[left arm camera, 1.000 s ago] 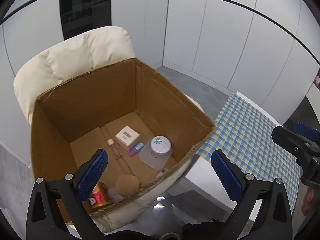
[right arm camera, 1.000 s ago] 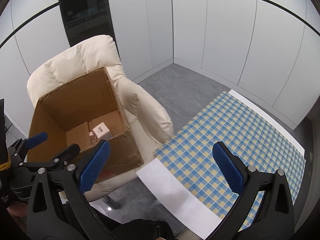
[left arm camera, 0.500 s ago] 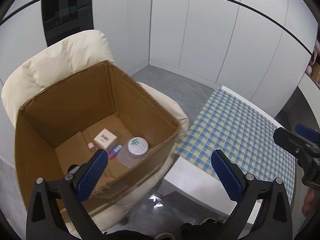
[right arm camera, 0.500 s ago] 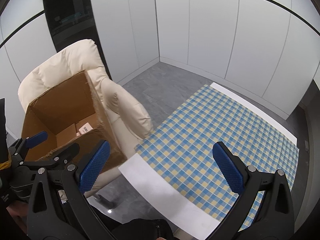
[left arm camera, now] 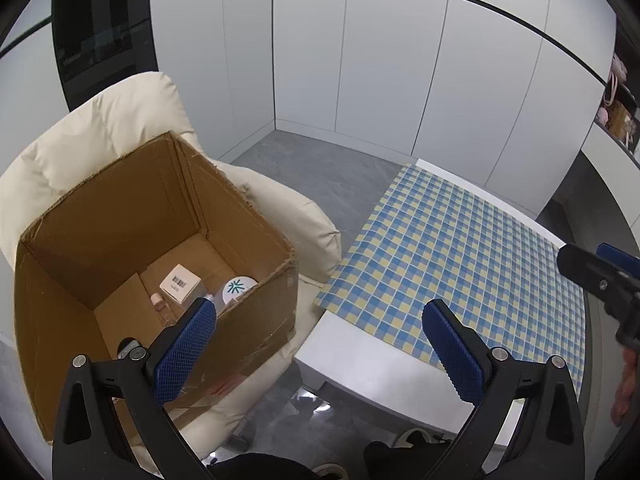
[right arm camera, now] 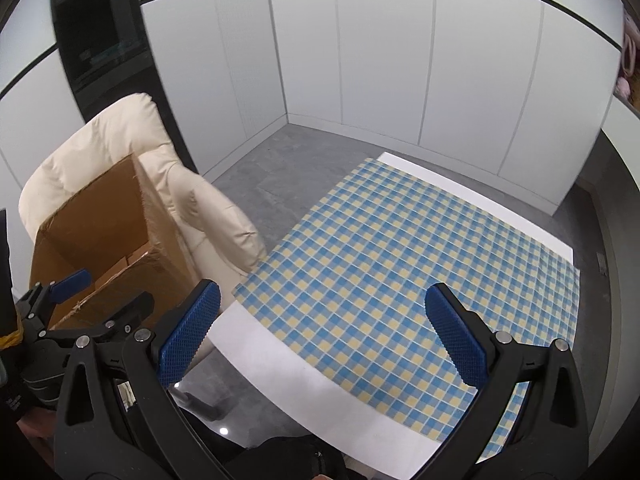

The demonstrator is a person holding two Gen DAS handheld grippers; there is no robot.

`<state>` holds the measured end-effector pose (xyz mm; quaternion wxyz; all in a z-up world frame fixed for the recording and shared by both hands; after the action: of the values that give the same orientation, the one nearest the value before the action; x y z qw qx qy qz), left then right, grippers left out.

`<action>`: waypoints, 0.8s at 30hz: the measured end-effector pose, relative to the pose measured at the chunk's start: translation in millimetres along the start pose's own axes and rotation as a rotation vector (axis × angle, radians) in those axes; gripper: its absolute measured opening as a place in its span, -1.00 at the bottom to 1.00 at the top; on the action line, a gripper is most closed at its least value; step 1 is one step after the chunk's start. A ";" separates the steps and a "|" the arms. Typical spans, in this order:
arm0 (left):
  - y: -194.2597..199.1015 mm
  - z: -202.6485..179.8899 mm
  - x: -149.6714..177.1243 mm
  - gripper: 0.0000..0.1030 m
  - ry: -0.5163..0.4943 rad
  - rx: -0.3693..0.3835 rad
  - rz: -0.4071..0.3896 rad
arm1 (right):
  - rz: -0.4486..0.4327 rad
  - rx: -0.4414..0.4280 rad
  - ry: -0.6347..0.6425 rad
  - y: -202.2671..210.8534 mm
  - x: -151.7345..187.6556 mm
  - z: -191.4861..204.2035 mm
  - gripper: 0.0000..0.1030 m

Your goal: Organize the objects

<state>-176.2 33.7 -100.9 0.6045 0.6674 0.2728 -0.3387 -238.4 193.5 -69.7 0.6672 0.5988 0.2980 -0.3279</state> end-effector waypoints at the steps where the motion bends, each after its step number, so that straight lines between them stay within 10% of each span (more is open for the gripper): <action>1: -0.1 -1.0 0.0 0.99 -0.005 0.001 0.000 | 0.005 0.005 -0.009 1.0 1.1 -5.9 1.00; 24: 30.3 -52.4 7.7 0.99 -0.022 0.032 -0.001 | 0.084 0.018 -0.102 48.7 43.8 -57.1 1.00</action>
<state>-141.5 81.6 -86.0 0.5965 0.6731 0.2609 -0.3508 -173.4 250.0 -81.0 0.6892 0.5992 0.2352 -0.3326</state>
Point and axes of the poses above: each gripper's, at about its wrist camera, not at the fingertips, and y roughly against the way its jaws point, z to its left, x to its underside, the point moved 8 cm from there along -y, roughly the way its jaws point, and after that the axes turned 12 degrees about -z, right-handed, at the moved point
